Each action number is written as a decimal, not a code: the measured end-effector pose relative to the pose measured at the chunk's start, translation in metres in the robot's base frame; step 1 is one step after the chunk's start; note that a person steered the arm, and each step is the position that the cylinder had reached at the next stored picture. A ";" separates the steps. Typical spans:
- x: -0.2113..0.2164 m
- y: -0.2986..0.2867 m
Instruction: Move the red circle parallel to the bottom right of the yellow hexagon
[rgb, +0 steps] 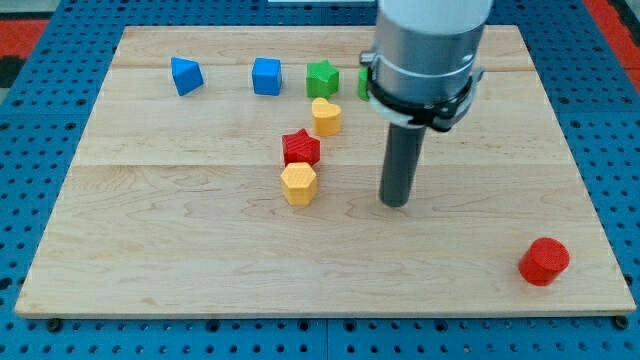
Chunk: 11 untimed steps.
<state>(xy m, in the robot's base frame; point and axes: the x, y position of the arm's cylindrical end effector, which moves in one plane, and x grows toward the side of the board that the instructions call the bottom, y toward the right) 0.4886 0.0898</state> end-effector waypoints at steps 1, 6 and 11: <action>-0.002 0.073; 0.098 0.037; 0.037 -0.023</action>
